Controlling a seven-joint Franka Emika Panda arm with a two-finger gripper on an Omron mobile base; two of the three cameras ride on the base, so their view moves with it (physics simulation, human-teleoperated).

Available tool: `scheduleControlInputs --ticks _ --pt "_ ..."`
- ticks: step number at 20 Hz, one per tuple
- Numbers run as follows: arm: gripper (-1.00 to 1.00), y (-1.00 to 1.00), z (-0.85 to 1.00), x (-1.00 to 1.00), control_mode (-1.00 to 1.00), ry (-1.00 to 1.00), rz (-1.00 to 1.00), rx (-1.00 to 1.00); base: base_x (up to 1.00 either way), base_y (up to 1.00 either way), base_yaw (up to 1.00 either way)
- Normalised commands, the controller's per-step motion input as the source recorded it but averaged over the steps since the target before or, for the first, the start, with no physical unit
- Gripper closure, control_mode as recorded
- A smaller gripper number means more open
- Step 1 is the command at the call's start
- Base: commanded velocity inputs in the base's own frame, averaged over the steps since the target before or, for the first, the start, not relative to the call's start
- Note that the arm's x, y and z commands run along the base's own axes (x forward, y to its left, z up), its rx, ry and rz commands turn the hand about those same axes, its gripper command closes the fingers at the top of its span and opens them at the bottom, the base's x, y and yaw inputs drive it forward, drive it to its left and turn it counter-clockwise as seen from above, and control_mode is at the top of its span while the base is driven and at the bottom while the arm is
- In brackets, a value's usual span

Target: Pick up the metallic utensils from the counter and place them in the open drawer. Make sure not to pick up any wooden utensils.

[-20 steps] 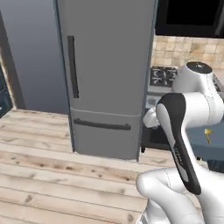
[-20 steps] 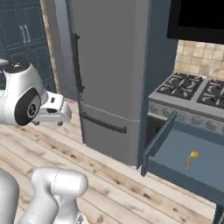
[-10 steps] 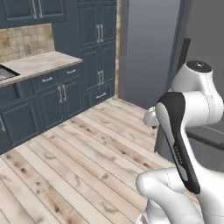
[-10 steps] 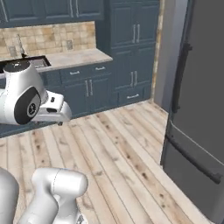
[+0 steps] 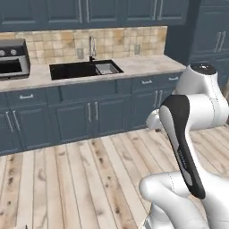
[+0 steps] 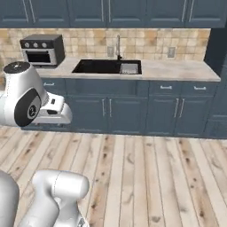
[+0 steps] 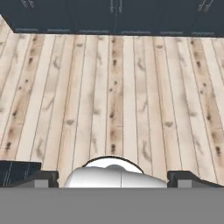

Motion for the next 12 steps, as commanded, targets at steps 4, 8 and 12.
scheduleControlInputs --ticks 4,8,12 --pt "-1.0 0.0 0.0 0.0 1.0 0.0 0.0 0.0 0.73 0.2 0.87" --pt "-1.0 0.0 0.0 0.0 1.0 0.0 0.0 0.0 0.79 0.02 0.91" --pt "-1.0 0.0 0.0 0.0 1.0 0.0 0.0 0.0 0.81 0.0 0.92"
